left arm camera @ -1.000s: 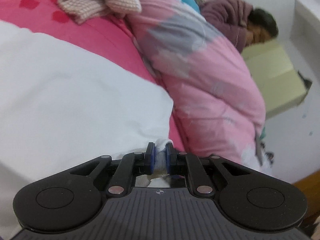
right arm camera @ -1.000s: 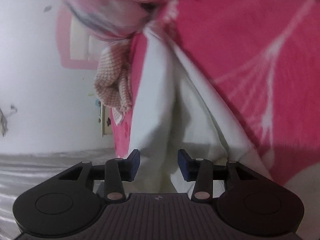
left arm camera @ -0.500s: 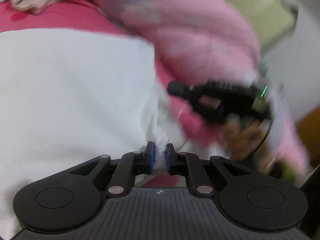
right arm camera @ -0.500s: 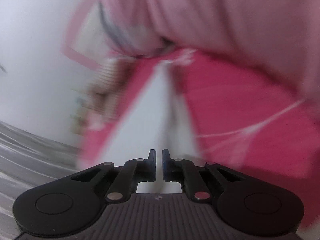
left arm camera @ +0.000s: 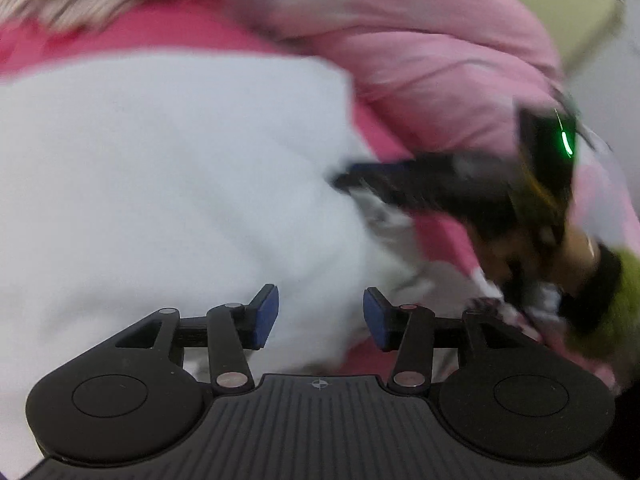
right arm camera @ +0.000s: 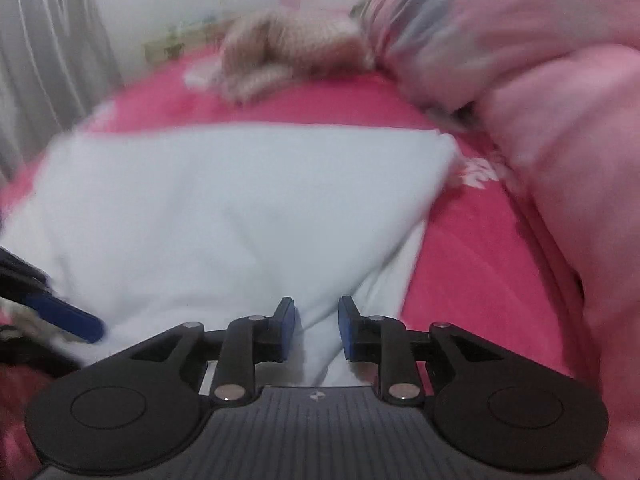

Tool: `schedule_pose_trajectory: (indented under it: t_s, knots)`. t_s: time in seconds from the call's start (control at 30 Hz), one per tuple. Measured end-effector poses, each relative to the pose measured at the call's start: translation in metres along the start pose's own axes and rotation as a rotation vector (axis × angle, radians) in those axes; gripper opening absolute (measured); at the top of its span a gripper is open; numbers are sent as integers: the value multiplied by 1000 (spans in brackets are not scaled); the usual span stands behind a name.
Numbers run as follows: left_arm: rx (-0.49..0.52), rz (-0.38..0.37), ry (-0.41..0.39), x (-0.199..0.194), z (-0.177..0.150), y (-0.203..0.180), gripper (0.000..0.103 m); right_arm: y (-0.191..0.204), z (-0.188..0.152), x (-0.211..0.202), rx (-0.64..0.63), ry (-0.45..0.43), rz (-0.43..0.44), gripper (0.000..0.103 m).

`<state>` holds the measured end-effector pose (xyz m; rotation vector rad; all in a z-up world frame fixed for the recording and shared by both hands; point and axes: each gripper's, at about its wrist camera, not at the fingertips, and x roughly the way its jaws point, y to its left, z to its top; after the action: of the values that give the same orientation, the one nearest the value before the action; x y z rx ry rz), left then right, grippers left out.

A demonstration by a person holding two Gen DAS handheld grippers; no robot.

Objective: Fold clothes

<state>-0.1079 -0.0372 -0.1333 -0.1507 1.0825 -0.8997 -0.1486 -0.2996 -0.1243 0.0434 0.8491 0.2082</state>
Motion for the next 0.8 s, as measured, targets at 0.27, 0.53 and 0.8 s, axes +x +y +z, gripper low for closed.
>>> schedule_pose_trajectory:
  t_s: [0.27, 0.53, 0.8]
  knots:
    - [87, 45, -40, 1, -12, -10, 51, -1, 64, -21, -1, -222, -88, 22]
    - [106, 124, -82, -25, -7, -12, 53, -45, 51, 28, 182, -152, -225, 20]
    - [-229, 468, -409, -118, 39, 99, 57, -12, 71, 5, 51, -295, -185, 19]
